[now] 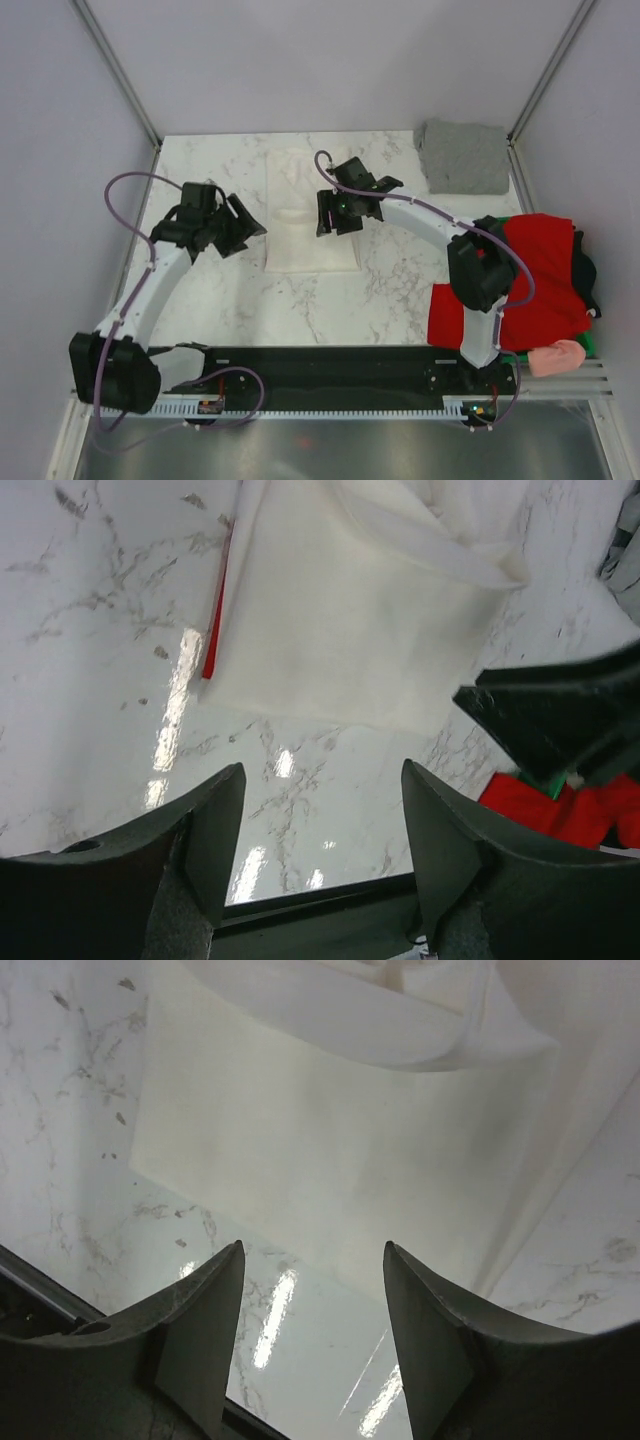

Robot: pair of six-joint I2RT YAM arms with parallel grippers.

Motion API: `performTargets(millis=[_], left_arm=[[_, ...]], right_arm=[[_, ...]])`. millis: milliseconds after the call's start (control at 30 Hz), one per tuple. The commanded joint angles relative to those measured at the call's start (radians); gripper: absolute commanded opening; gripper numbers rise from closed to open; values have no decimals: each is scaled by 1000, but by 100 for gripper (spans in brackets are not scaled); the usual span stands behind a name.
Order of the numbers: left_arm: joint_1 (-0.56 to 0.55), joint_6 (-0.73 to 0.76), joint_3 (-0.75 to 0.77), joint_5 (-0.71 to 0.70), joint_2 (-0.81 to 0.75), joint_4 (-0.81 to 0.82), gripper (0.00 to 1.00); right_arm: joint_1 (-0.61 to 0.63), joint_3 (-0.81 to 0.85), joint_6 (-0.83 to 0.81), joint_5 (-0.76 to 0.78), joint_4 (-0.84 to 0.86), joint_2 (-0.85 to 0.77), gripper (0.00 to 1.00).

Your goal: Fold and stack the t-shirts

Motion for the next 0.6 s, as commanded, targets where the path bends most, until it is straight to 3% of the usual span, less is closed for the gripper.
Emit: performTargets(millis=[0, 167, 433, 567], left_arm=[[6, 67, -98, 27, -189, 14, 71], [6, 85, -195, 25, -396, -38, 71], [6, 87, -259, 53, -467, -89, 68], [6, 82, -272, 38, -478, -89, 68]], right_arm=[[-24, 46, 28, -57, 49, 85, 65], [-45, 211, -11, -32, 16, 231, 64], [-242, 767, -3, 73, -205, 528, 65], [-292, 825, 11, 70, -236, 526, 66]])
